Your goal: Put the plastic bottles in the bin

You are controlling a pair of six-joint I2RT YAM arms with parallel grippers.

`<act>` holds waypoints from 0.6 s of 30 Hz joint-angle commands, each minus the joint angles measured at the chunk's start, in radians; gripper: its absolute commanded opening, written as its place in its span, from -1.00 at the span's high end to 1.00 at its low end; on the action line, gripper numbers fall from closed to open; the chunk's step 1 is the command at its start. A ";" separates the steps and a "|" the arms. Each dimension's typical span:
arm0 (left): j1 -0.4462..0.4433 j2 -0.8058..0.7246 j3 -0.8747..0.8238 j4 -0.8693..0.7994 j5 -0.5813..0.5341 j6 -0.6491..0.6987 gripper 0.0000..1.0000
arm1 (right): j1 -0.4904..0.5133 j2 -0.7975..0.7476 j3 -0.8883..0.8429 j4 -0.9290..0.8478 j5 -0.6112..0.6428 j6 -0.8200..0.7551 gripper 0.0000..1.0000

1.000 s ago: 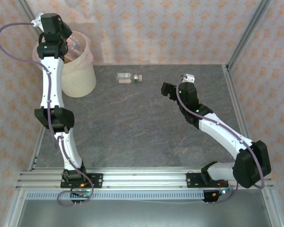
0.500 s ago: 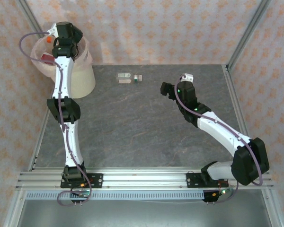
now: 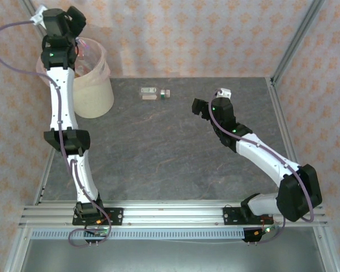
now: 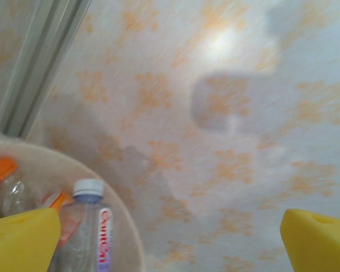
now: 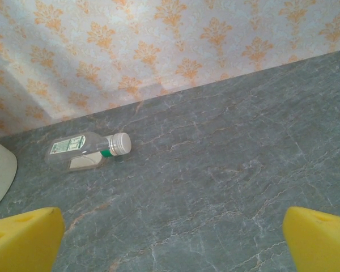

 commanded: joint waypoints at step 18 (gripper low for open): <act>-0.001 0.213 0.069 0.007 0.202 -0.009 -1.00 | -0.003 0.018 0.033 -0.008 -0.003 0.000 -0.98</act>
